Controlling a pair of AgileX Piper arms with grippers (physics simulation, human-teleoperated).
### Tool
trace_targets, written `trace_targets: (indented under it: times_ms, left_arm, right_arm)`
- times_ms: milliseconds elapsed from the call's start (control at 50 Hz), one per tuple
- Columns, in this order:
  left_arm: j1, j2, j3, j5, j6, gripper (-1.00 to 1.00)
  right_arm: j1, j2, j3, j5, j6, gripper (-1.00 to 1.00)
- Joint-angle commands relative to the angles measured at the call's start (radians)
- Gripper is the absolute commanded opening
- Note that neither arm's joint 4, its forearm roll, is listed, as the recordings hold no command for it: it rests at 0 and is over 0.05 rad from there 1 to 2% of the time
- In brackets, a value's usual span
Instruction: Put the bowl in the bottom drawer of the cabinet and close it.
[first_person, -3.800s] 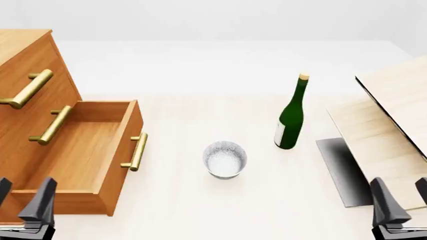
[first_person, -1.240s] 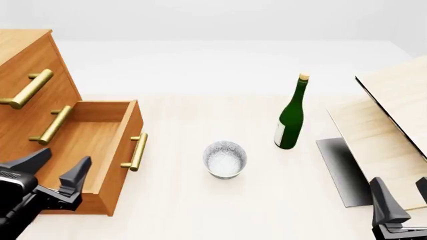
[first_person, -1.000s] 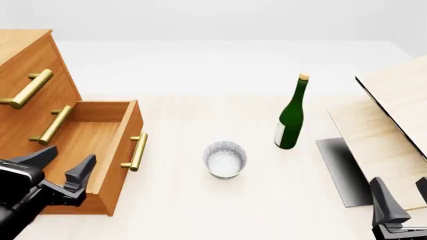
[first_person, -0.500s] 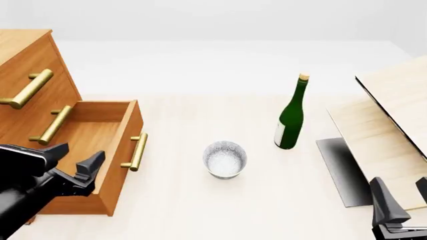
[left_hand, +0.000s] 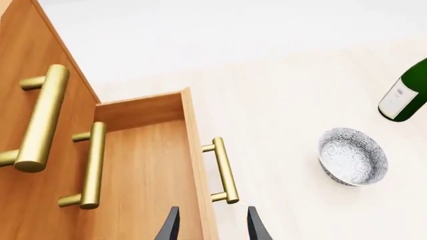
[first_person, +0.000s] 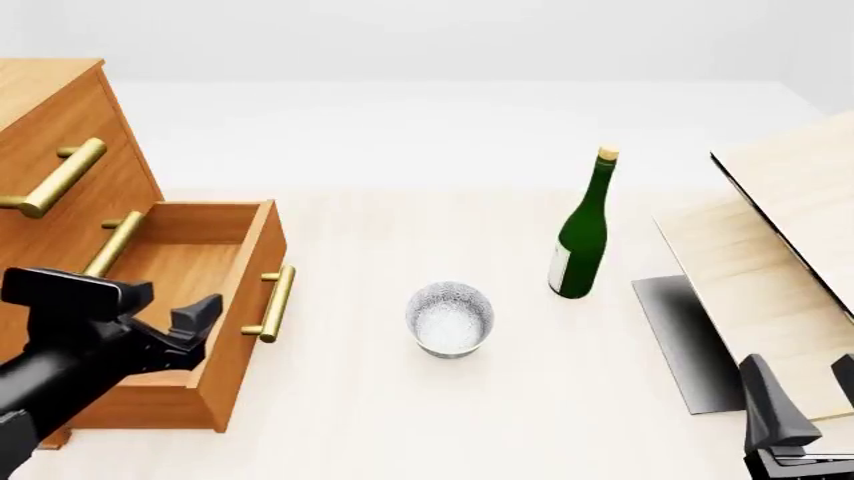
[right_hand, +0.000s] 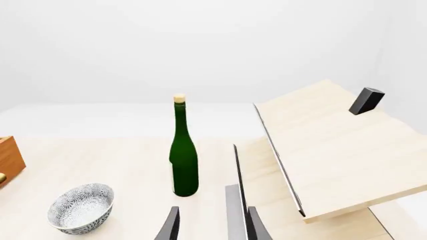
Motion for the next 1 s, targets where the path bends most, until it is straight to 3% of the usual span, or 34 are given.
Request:
trace_targets:
  times_ms: [20,1000]
  left_arm:
    - [0.000,0.084,-0.021,-0.009,-0.017,1.00]
    - [-0.011,0.325,-0.053,-0.057,-0.078,1.00]
  right_arm:
    - [0.000,-0.001,0.001,0.000,0.000,1.00]
    - [0.000,-0.001,0.001,0.000,0.000,1.00]
